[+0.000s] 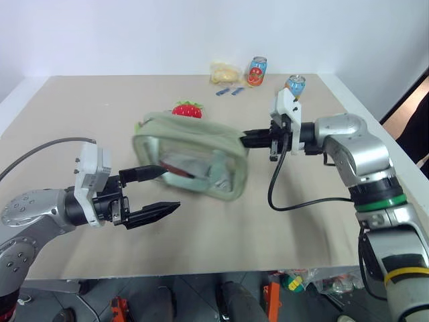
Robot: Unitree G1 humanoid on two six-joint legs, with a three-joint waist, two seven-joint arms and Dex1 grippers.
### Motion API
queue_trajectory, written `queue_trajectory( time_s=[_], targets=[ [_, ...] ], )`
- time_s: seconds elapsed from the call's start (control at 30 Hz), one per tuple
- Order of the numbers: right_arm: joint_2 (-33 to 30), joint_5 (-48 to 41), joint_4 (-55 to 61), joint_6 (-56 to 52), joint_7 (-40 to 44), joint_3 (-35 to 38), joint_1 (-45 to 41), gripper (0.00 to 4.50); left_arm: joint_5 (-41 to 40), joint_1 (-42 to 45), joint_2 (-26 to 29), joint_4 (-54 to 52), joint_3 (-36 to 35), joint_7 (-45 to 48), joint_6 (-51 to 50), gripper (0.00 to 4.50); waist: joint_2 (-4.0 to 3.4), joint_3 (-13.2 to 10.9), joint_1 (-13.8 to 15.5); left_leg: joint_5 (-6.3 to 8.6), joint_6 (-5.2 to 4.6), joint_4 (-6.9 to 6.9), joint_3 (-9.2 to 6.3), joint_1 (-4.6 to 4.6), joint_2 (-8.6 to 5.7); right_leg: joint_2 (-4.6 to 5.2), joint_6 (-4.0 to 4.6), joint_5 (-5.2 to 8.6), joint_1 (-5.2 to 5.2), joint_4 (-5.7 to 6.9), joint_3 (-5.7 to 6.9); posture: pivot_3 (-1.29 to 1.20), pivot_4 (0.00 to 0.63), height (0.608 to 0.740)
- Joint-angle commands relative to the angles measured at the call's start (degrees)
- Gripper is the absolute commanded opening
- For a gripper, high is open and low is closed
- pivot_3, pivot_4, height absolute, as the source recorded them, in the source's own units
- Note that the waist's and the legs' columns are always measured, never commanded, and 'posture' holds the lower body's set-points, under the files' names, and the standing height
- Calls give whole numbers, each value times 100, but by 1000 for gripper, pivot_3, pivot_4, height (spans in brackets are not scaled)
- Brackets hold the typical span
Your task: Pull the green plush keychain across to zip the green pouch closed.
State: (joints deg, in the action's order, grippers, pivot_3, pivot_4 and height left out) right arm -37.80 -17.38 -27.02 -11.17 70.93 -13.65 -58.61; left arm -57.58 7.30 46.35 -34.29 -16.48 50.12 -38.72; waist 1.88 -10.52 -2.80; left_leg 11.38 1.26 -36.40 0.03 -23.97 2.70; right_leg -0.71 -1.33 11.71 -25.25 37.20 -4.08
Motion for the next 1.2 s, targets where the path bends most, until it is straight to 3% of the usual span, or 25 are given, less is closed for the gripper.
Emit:
queue_trajectory(
  time_s=[0.03, 0.17, 0.23, 0.33, 0.43, 0.57, 0.77, 0.97, 1.2],
  targets=[
    [186, 493, -1499, 1144, 331, 112, -656, 354, 53, 67, -53, -103, 54, -48, 122, 4500, -1, -1, -2, 0, 0, 2, 1, -4, 0, 0, 1, -2, -4, 0, -2, 0, 150, 740],
    [304, 493, -2217, 1386, 444, 434, -980, 1747, 61, -4, -81, -171, 63, -63, 127, 4500, -1, -1, 1, 1, 0, 8, -3, -7, 0, -1, -13, -13, -5, 1, -1, 0, 150, 740],
    [308, 256, -2167, 1083, 276, 786, -1005, 2082, 123, -63, -64, -185, 82, -30, 140, 4500, -2, -1, 0, 2, -1, 8, -4, -8, 0, -1, -13, -13, -5, 1, -1, 0, 150, 740],
    [155, -40, -1695, 438, 156, 1212, -861, 3009, 170, -54, -65, -168, 120, -12, 152, 4500, -3, -2, 5, 2, 0, 7, -4, -9, 0, -1, -13, -15, -5, 2, -1, 0, 150, 740],
    [-28, -355, -851, -274, -120, 1641, -537, 3009, 178, 47, -71, -90, 147, -14, 149, 4500, -3, -2, 10, 1, 0, 4, -5, -9, 0, -1, -15, -19, -5, 3, -1, 0, 150, 740],
    [-265, -958, 1215, -1536, -823, 2248, 575, 3009, 204, 195, -117, 71, 171, -39, 154, 4500, -3, 0, 42, 1, 0, 0, -12, -9, -1, -1, -16, -17, 0, 5, 3, 0, 150, 740],
    [-141, -1499, 3743, -2601, -1733, 2405, 2149, 3009, 107, 392, -168, 207, 277, -16, 53, 4500, -7, -1, 1, 1, 0, -3, -7, -3, 0, -4, -20, -20, -4, 13, -3, 0, 150, 740],
    [187, -1624, 4446, -2901, -2338, 2246, 2634, 3009, -39, 660, -172, 339, 356, -21, -152, 4500, -6, 0, 3, -12, -4, -11, -6, 7, 4, -12, -3, -20, 0, 21, -7, 0, 150, 740],
    [315, -1483, 4258, -2737, -2441, 2004, 2620, 3009, 9, 953, -159, 365, 522, 0, -249, 4500, -5, 0, 4, -16, -5, -25, 0, 7, 2, -11, -5, -23, 5, 21, -16, 0, 150, 740]
  ],
)
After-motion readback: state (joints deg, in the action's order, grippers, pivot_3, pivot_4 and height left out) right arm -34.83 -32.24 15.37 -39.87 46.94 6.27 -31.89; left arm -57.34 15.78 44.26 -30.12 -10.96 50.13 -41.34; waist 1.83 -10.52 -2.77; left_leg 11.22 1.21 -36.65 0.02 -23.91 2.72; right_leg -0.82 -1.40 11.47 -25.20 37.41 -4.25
